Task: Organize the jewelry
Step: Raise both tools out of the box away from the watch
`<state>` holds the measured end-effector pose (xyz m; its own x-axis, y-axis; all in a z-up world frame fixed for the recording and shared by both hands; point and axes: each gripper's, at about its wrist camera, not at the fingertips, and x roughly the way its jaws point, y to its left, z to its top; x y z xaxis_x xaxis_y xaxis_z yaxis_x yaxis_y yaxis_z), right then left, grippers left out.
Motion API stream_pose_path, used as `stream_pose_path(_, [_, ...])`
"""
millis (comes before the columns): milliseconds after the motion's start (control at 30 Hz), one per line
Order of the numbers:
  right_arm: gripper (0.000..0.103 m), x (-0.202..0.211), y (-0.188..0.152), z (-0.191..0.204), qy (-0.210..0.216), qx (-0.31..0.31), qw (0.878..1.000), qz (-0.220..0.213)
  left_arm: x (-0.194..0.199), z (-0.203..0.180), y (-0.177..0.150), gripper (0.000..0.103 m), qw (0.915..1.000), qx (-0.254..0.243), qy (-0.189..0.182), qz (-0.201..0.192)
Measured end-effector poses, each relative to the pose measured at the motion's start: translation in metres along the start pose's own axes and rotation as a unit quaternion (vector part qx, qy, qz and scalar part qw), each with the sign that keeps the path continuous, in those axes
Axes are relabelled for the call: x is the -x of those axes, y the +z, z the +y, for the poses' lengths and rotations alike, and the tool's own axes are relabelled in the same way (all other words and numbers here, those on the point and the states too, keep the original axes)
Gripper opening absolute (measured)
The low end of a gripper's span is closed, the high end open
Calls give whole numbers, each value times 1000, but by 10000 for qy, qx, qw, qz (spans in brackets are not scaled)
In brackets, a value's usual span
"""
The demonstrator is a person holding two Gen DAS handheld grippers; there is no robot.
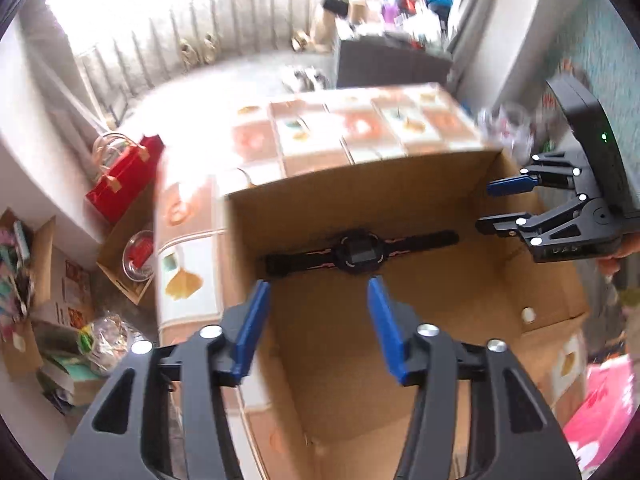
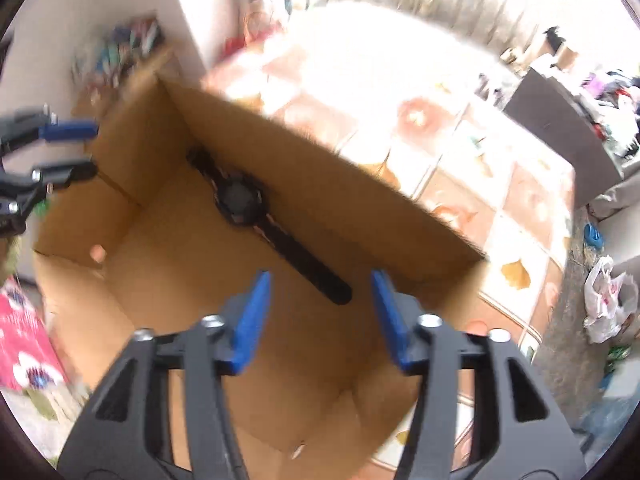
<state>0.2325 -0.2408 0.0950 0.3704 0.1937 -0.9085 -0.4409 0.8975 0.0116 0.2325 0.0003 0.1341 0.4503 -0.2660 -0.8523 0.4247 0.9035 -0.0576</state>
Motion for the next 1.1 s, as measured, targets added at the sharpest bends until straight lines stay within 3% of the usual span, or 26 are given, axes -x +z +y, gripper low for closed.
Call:
stream_pose_path(67, [61, 26, -9, -8, 45, -240, 9984, -505, 25, 10, -20, 71, 9991, 276, -60, -304])
stream_pose_path(100, [70, 44, -22, -12, 97, -414, 9957, -829, 30, 15, -25, 74, 9985, 384, -104, -379])
stream_pose_path(167, [78, 66, -46, -16, -17, -808, 9881, -1306, 38, 21, -46, 77, 9967, 624, -269, -438])
stream_pose_path(267, [78, 83, -75, -24, -243, -1346, 9767, -1656, 33, 29, -65, 77, 9941, 915, -479, -325])
stream_pose_path(367, [78, 75, -100, -28, -47, -1836, 9701, -1584, 19, 24, -82, 77, 9891, 1231, -800, -121])
stream_pose_path(500, [78, 49, -115, -21, 193, -1979, 9722, -1234, 4, 20, -92, 77, 9833, 1404, -1159, -55])
stream_pose_path(600, [74, 28, -113, -11, 603, -2007, 9716, -1097, 3, 13, -95, 78, 9840, 1435, -1041, -175])
stream_pose_path(733, [73, 32, -114, 1, 344, -2035, 9723, -1099, 6, 11, -102, 78, 9813, 1537, -1149, -161])
stream_pose_path(1100, [74, 48, -145, 18, 241, -2177, 9692, -1124, 19, -6, -132, 78, 9846, 1375, -1047, -264])
